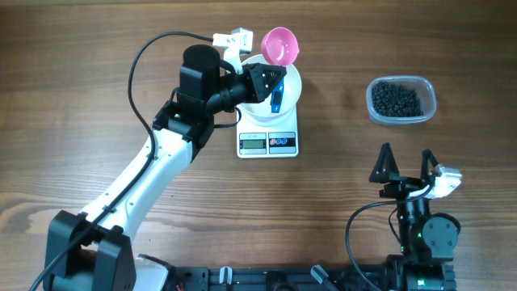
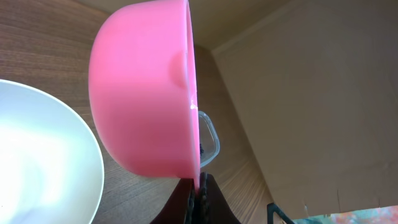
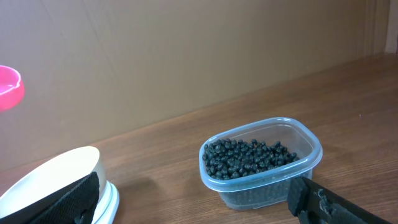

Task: Scoop item into bowl and weigh 150g on scale
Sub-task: 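Hold the scoop above the bowl while the right gripper rises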

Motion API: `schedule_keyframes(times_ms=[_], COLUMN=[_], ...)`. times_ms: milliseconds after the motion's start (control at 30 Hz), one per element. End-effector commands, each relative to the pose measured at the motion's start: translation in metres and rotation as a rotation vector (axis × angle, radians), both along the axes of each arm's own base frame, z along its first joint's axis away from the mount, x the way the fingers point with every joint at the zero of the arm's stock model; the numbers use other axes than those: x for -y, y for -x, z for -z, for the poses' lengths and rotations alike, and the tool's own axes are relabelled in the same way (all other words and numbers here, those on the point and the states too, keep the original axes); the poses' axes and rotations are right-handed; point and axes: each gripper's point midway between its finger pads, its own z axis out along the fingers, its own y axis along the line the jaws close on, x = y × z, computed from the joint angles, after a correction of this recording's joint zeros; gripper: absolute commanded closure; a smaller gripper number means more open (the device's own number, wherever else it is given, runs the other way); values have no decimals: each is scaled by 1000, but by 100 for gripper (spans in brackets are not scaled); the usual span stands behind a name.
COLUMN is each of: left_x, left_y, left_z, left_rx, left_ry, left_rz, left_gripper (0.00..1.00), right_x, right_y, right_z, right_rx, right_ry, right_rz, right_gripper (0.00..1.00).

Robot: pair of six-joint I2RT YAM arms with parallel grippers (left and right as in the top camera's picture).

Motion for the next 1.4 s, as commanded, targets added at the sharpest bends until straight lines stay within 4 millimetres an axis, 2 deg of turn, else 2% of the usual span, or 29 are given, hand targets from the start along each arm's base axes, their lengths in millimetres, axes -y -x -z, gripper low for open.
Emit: schedule_keyframes(times_ms=[0,1367], left_x=[2,0], left_y=[-4,-9], left_z=[-5,-10], left_rx=[33,60], left_ry=[-10,-6], left_rz=[-1,-22], left_gripper=[96,96], right_x=[0,0], right_y=[0,0], right_z=[-3,-3], right_rx=[12,12], right_ry=[-4,-4], right_rz=[1,2], right_gripper=[0,0])
